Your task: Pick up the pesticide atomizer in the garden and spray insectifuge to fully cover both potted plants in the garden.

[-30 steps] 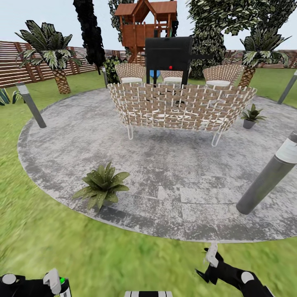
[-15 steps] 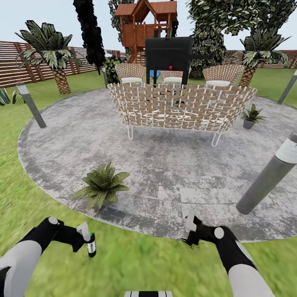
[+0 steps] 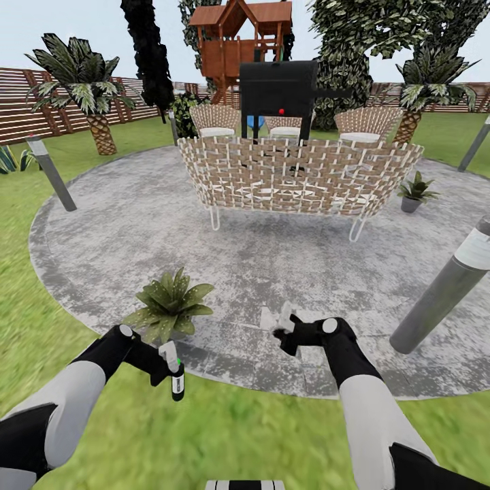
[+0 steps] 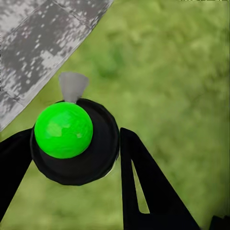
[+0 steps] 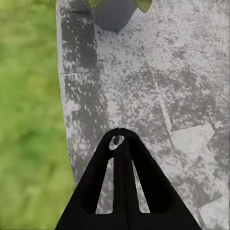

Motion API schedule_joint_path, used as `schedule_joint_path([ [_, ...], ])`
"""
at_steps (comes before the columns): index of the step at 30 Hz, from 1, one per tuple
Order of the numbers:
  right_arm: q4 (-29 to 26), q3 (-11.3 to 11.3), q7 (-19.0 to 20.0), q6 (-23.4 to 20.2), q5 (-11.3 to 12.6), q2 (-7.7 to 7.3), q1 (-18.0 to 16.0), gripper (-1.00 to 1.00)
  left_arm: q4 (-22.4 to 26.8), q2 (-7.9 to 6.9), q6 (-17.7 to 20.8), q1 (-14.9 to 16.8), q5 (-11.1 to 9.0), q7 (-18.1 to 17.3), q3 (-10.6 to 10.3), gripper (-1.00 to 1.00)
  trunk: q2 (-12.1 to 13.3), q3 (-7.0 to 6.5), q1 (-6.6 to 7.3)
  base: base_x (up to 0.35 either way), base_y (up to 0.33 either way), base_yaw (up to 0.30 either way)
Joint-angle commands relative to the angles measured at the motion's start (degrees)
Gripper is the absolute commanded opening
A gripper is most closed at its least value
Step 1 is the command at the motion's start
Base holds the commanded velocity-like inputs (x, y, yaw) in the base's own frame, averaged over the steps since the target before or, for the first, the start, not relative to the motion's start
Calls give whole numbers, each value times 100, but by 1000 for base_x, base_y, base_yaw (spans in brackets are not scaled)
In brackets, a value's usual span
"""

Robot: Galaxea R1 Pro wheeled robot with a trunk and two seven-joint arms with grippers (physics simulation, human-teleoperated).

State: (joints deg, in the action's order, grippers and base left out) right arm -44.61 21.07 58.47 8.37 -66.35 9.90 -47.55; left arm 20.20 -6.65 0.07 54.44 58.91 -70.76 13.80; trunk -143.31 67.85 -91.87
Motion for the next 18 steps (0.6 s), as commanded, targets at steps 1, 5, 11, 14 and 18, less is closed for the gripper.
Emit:
schedule_joint_path([
  [1, 5, 34, 20, 61, 4, 10, -7, -100, -7, 8, -1, 2, 41, -19, 54, -100, -2, 5, 1, 0, 0, 0],
  [5, 21, -187, 24, 70, 450, 10, -20, -100, -40, 56, -14, -18, 21, 14, 66, -100, -2, 5, 1, 0, 0, 0],
  [11, 31, -1613, 16, 49, 1993, 10, -43, -100, -64, 192, -79, -80, -11, 342, 63, -100, -2, 5, 1, 0, 0, 0],
  [14, 20, -1965, 15, 43, 2275, 10, -44, -100, -63, 229, -100, -106, -41, 364, 64, -100, -2, 5, 1, 0, 0, 0],
  [18, 38, -2007, 15, 44, 2356, 10, -44, -100, -53, 355, -111, -99, -67, 659, 80, -100, -2, 5, 1, 0, 0, 0],
])
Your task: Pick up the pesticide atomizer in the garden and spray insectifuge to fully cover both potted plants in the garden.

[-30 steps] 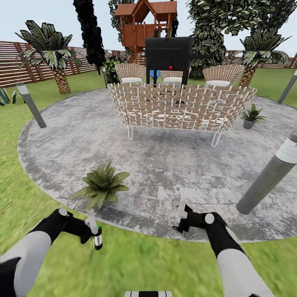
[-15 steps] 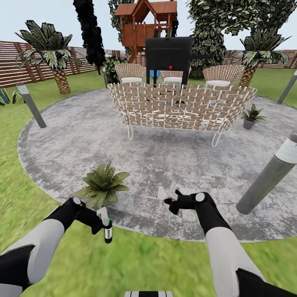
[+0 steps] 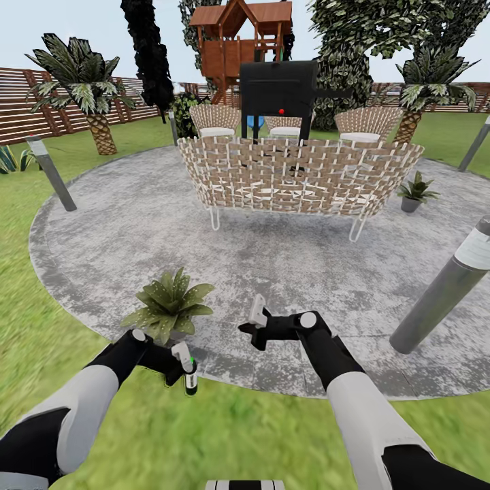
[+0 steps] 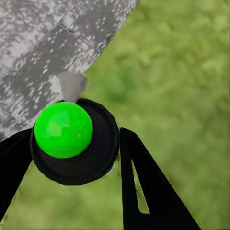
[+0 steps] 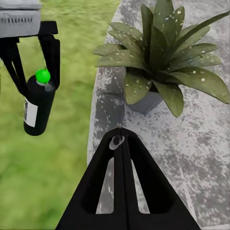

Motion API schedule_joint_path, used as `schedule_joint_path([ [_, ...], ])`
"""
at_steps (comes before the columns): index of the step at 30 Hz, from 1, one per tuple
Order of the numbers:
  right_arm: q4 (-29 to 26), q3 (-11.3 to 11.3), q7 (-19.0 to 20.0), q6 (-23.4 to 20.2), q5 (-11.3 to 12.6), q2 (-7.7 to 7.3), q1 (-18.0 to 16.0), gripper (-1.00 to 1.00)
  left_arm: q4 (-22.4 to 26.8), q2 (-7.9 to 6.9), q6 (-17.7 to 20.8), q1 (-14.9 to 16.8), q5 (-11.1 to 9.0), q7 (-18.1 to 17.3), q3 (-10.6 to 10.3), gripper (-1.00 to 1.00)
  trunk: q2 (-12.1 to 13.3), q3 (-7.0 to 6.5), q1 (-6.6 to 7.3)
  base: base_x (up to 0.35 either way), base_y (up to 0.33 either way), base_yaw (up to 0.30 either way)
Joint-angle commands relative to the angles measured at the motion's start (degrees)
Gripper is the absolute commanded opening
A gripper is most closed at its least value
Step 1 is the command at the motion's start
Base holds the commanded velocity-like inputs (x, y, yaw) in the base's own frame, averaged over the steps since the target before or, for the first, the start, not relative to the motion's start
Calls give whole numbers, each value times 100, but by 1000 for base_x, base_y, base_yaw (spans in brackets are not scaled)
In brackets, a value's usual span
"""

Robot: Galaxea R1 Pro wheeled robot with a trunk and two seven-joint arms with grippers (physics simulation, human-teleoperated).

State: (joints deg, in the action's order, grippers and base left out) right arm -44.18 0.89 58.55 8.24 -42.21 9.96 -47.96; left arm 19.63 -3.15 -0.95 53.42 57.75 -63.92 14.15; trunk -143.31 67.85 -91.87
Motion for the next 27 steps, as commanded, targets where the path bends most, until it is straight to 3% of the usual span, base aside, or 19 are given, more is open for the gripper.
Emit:
schedule_joint_path([
  [1, 5, 8, 7, 60, -37, 3, -2, -100, 9, 35, -45, 11, -55, 34, 75, -100, -2, 5, 1, 0, 0, 0],
  [3, 5, 7, 7, 62, -34, 3, -2, -100, 1, 39, -458, 18, -271, 44, 92, -100, -2, 5, 1, 0, 0, 0],
  [6, 5, 7, 6, 56, -41, 3, -2, -100, -10, 111, -721, 26, -484, 46, 89, -100, -2, 5, 1, 0, 0, 0],
  [14, 175, 7, -10, 61, -42, 3, -2, -100, 50, 474, -761, 37, -519, 52, 83, -100, -2, 5, 1, 0, 0, 0],
  [16, 261, 6, -11, 63, -42, 3, -2, -100, 66, 642, -746, 58, -519, 73, 80, -100, -2, 5, 1, 0, 0, 0],
  [27, 304, 7, -11, 63, -42, 3, -2, -100, 76, 816, -731, 98, -535, 178, 94, -100, -2, 5, 1, 0, 0, 0],
])
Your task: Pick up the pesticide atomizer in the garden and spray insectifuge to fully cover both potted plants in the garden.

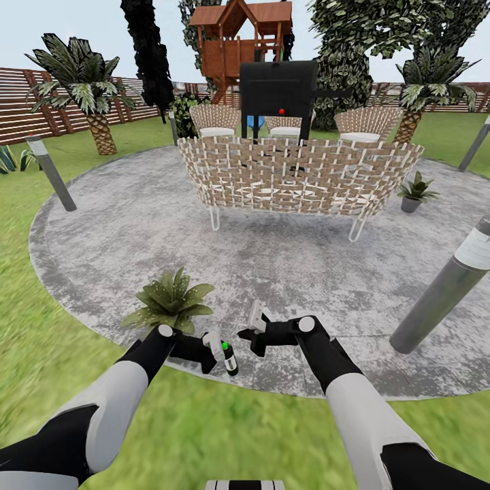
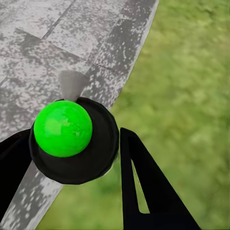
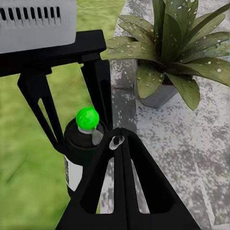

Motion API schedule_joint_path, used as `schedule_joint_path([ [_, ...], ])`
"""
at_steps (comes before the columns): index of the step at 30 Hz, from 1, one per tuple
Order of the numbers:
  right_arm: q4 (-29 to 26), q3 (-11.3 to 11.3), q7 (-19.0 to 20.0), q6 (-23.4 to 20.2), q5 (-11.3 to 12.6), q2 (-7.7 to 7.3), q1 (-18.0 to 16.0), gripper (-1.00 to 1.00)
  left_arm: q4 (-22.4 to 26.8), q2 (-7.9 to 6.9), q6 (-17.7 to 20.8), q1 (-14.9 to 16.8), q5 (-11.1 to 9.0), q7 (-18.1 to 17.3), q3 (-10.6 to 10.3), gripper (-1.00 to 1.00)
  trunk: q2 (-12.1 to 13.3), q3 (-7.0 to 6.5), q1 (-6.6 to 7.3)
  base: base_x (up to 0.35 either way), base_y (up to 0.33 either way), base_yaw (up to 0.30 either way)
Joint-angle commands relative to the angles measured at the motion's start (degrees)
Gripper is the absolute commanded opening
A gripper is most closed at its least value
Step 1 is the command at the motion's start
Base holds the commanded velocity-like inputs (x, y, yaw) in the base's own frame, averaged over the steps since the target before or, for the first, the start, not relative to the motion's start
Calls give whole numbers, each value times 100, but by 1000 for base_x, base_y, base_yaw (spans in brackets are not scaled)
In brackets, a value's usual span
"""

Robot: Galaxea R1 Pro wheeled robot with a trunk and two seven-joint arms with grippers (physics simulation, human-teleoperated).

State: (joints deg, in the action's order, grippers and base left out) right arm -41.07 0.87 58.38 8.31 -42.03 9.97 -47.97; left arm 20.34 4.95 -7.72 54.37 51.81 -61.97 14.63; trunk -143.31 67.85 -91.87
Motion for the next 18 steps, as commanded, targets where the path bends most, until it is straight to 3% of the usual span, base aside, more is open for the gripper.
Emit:
schedule_joint_path([
  [1, -3, 10, 6, 55, -60, 3, -2, -100, 5, 6, -54, 3, 58, -21, 47, -100, -2, 5, 1, 0, 0, 0],
  [4, 30, 10, 6, 57, -60, 3, -2, -100, 5, 14, -61, 3, 25, -25, 48, -100, -2, 5, 1, 0, 0, 0],
  [8, 38, 10, 6, 56, -60, 3, -2, -100, 5, 23, -65, 3, -256, -33, 41, -100, -2, 5, 1, 0, 0, 0],
  [18, 38, 18, 6, 57, -60, 3, -2, -100, 5, 93, -75, 3, -294, -36, 42, -100, -2, 5, 1, 0, 0, 0],
])
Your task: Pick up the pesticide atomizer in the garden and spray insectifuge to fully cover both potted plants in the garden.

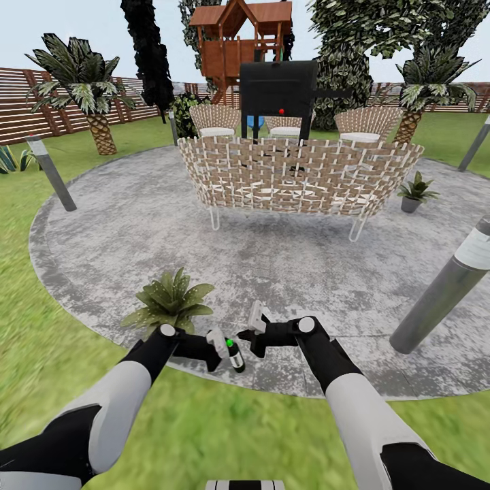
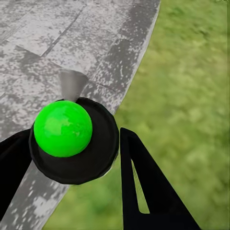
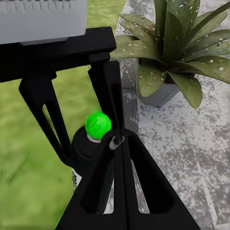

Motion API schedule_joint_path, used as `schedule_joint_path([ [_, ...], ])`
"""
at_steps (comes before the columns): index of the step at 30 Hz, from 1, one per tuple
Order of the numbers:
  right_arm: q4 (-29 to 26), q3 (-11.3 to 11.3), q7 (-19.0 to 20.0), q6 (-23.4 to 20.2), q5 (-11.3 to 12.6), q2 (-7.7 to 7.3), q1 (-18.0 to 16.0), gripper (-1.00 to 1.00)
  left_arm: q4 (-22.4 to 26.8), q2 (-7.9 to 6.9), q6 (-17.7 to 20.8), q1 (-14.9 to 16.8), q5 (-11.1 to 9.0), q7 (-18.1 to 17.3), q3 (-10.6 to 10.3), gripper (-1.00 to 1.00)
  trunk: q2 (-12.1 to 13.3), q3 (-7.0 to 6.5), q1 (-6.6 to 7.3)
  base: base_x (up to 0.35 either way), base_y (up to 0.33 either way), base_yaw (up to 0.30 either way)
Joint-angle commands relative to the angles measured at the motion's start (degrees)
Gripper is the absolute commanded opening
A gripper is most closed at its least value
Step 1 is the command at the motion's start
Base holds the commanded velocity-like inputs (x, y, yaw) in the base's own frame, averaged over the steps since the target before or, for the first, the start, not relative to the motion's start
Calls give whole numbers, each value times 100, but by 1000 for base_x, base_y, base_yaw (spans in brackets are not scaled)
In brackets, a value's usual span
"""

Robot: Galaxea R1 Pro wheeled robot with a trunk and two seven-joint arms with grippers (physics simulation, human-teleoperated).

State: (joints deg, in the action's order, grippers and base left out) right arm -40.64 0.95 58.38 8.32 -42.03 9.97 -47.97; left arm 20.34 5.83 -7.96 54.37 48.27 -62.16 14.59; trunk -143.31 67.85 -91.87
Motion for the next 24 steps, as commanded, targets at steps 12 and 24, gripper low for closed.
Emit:
schedule_joint_path([
  [12, -6, 10, 3, 56, -60, 3, -2, -100, 6, 48, -48, 12, 51, -49, 44, -100, -2, 5, 1, 0, 0, 0],
  [24, -6, 19, -2, 56, -60, 3, -2, -100, 9, 93, -46, 65, 48, -51, 51, -100, -2, 5, 1, 0, 0, 0],
])
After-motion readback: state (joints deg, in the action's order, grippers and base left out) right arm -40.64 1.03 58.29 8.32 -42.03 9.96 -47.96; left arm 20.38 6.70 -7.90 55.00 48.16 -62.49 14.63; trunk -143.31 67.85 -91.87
